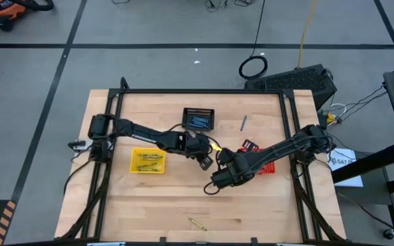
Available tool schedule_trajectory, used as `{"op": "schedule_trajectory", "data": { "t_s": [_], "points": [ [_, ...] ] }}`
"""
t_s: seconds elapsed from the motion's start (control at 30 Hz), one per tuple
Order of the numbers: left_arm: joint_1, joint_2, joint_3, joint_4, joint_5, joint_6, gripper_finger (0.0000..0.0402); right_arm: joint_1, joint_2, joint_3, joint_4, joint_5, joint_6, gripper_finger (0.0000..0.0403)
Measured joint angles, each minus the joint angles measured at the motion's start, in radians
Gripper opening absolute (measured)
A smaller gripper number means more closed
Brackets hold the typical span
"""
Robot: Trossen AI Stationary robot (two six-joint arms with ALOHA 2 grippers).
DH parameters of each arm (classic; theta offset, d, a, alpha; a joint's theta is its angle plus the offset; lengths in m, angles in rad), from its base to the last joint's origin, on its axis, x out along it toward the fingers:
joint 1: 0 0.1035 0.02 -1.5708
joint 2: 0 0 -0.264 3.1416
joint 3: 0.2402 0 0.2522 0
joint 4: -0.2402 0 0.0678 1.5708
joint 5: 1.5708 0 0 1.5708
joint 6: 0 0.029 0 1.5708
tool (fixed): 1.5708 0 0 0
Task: Sort crayons
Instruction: Put the green crayon into the yellow bin
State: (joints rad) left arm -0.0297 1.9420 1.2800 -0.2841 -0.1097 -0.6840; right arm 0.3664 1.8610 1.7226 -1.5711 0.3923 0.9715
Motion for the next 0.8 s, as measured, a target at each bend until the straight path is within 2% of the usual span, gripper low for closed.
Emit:
{"op": "schedule_trajectory", "data": {
  "t_s": [0.8],
  "points": [
    [-0.006,0.141,0.002,0.101,-0.005,-0.018,0.0091,0.002,0.000,0.000,0.000,-0.001,0.008,0.0091]
  ]
}}
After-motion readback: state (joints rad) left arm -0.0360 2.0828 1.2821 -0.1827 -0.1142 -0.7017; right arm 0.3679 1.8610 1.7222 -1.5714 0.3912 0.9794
